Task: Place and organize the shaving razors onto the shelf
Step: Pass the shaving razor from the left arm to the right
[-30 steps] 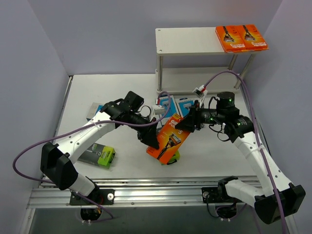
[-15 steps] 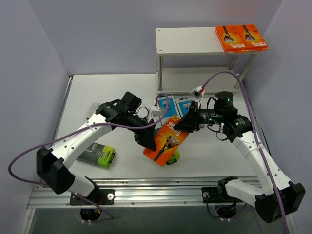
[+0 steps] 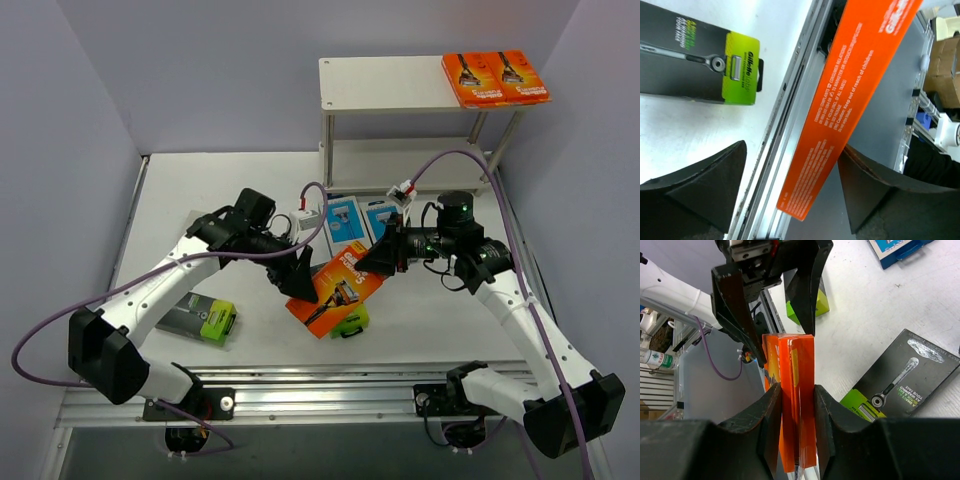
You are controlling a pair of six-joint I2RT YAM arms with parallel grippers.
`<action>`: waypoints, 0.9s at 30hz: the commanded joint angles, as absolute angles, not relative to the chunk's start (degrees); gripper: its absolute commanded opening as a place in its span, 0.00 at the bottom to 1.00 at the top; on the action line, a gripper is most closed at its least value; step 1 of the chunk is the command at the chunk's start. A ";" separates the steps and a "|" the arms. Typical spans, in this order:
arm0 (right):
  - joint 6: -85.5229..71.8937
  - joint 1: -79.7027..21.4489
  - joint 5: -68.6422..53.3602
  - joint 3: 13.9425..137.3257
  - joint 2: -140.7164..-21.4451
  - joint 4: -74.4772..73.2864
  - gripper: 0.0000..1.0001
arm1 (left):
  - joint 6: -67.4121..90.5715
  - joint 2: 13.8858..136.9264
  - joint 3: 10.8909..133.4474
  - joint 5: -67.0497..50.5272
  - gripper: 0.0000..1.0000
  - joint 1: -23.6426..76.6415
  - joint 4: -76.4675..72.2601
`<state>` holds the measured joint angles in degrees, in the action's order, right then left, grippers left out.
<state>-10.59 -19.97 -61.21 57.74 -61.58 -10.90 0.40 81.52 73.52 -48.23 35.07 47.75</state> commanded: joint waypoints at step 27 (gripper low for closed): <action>-36.99 -13.80 -36.32 54.76 -58.45 10.36 0.00 | 21.42 62.23 61.27 -39.01 0.94 18.10 21.55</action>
<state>-28.16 -13.80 -42.13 54.76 -61.41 0.60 15.35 63.68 63.66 -36.84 18.24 31.64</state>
